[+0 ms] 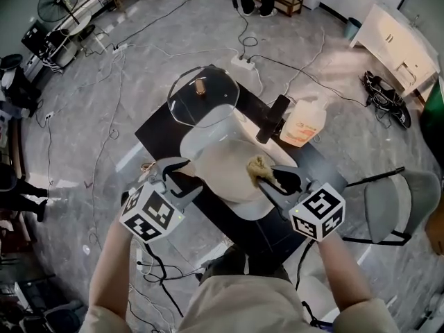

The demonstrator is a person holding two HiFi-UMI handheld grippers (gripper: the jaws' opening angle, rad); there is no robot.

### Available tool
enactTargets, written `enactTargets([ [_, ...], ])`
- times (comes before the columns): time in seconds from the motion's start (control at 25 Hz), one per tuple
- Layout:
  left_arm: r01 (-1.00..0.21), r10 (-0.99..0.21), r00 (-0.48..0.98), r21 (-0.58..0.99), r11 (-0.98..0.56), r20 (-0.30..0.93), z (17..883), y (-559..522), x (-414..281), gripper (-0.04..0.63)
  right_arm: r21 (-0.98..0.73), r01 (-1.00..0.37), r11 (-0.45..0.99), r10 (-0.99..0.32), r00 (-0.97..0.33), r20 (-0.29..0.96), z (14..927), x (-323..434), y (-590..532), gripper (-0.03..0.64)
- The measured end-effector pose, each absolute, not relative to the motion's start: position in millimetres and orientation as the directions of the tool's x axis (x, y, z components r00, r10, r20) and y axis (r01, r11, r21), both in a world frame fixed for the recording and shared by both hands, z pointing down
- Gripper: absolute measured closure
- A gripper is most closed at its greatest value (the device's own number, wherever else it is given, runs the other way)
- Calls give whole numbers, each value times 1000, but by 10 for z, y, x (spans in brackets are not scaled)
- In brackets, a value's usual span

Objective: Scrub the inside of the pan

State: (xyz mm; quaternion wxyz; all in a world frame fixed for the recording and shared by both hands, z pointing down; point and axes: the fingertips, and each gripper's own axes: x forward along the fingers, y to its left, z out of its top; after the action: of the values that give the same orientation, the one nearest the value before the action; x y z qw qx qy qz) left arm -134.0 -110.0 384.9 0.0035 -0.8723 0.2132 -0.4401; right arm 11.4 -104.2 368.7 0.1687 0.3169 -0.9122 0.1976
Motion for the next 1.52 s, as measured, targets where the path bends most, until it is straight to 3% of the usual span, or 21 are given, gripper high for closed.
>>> enactTargets([
  [0.6, -189, -61, 319, 1, -982, 946, 5213, -1425, -1823, 284, -322, -557, 765, -296, -749, 593, 4857, -370, -1353, 512],
  [0.76, -128, 44, 249, 77, -989, 968, 5497, -1385, -1978, 268, -360, -505, 784, -197, -753, 627, 5208, -535, -1314, 512],
  [1.08, -85, 137, 74, 143, -986, 988, 6023, -1421, -2300, 268, -437, -351, 828, 54, -727, 685, 5848, -823, -1112, 512],
  [1.16, -75, 163, 52, 167, -983, 985, 6101, -1400, -2334, 340, -458, -325, 827, 107, -709, 697, 5995, -876, -1063, 512],
  [1.4, -72, 212, 1, 212, -975, 977, 6282, -1388, -2372, 348, -501, -259, 826, 219, -672, 708, 6274, -1014, -999, 512],
  [1.52, -60, 236, -16, 235, -970, 972, 6328, -1342, -2351, 438, -527, -233, 817, 266, -659, 704, 6381, -1085, -953, 512],
])
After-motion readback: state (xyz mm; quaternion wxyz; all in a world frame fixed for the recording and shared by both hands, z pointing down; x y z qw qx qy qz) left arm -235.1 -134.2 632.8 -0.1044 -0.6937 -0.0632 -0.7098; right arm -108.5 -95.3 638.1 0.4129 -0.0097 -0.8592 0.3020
